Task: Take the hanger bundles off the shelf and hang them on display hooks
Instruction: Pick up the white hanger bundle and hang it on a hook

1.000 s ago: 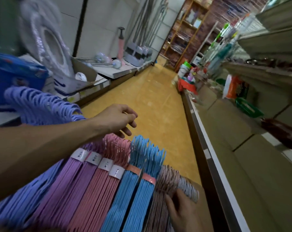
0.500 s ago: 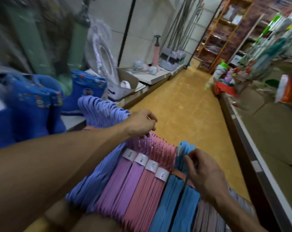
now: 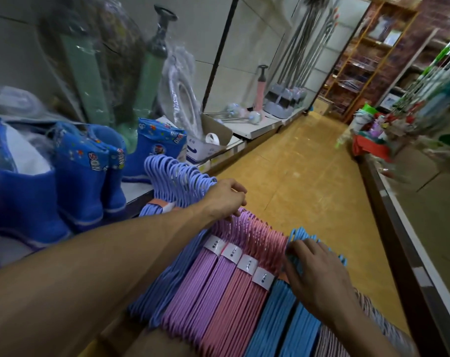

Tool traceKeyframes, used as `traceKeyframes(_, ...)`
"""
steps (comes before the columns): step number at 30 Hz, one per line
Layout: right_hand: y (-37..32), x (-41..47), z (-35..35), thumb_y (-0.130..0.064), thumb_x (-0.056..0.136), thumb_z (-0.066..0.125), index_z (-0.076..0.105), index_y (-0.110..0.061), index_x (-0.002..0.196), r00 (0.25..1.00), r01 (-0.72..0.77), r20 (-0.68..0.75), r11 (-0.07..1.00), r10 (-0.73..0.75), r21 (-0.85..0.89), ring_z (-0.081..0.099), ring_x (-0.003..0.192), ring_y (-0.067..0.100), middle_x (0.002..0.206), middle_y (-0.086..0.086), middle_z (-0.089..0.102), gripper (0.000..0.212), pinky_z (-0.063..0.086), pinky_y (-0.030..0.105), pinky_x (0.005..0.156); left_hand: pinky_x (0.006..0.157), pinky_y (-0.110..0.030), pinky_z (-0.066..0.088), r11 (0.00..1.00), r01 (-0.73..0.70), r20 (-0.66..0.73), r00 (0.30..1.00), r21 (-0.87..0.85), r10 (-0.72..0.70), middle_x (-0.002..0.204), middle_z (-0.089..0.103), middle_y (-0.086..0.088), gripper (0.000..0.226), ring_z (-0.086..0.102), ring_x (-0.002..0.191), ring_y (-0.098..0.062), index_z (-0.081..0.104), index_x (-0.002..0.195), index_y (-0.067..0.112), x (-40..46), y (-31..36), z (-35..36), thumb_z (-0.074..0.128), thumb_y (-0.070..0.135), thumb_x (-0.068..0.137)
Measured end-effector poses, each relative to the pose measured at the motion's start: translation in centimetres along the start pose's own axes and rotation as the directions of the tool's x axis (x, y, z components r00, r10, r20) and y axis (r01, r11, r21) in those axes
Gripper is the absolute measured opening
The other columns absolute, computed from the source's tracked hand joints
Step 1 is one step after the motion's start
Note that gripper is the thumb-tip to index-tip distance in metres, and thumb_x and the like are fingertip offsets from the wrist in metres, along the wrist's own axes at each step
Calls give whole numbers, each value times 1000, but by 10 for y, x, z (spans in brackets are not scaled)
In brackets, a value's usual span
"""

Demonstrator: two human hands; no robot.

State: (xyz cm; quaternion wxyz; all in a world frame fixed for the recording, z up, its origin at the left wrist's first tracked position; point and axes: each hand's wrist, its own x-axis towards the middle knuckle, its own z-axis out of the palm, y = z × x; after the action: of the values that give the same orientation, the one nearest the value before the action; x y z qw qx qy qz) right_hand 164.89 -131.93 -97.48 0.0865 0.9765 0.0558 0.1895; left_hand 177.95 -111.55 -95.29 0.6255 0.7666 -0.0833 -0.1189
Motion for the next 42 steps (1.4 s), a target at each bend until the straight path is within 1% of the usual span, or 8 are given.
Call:
traceKeyframes(5,2,-2,1,-32,89,66,60,-21,89,994,-86,-57,990,93,110,55,77,26,84,-1,58,13,47,39,64,69,-39,59,988,30,-16,999,-152,-32,100,69,-6,23,68,76,-21,60,115,15,3,3,12,52,5,95)
traceKeyframes(11,15,-9,-5,-36,91,59,60,-22,97,993,-111,-38,990,115,83,56,85,28,92,1,59,15,47,42,70,59,-33,53,942,69,-61,994,-327,-94,95,67,-7,21,64,71,-22,60,114,13,2,4,39,51,5,97)
traceKeyframes(17,34,-31,-9,-41,95,56,59,-21,105,906,-388,-24,855,422,344,56,100,24,103,1,60,23,48,42,83,54,-28,49,997,-67,48,996,-41,69,92,66,-7,20,64,68,-22,61,113,12,-1,21,73,53,6,96)
traceKeyframes(22,53,-58,-4,-40,93,58,59,-20,99,803,-502,22,656,596,563,57,92,20,97,-2,59,21,49,42,82,65,-35,51,961,-230,197,960,153,199,93,68,-7,19,64,69,-22,62,113,12,-6,27,112,54,11,96)
traceKeyframes(24,61,-69,-6,-38,92,61,59,-19,96,760,-537,46,586,649,607,57,87,20,95,-2,60,19,49,39,79,64,-32,51,933,-295,246,939,206,242,96,69,-9,18,65,71,-21,63,112,14,-9,28,128,55,13,96)
traceKeyframes(27,73,-86,-8,-33,91,62,58,-19,93,718,-569,66,530,692,629,56,85,17,93,-1,60,15,46,36,76,60,-27,50,888,-383,316,901,254,298,98,70,-7,16,69,76,-20,64,110,20,-14,30,150,56,18,96)
traceKeyframes(33,93,-120,-17,-34,92,62,60,-18,94,658,-614,84,469,748,634,58,85,16,93,-2,60,16,48,34,77,71,-35,55,848,-458,404,852,267,333,98,69,1,14,72,77,-15,63,109,31,-24,34,185,56,28,97)
traceKeyframes(42,120,-182,-24,-41,93,60,55,-24,112,548,-747,210,361,810,558,58,93,9,103,-9,55,26,56,40,85,80,-40,56,763,-576,537,760,294,366,98,67,3,18,67,89,-17,61,116,25,-44,49,228,53,25,100)
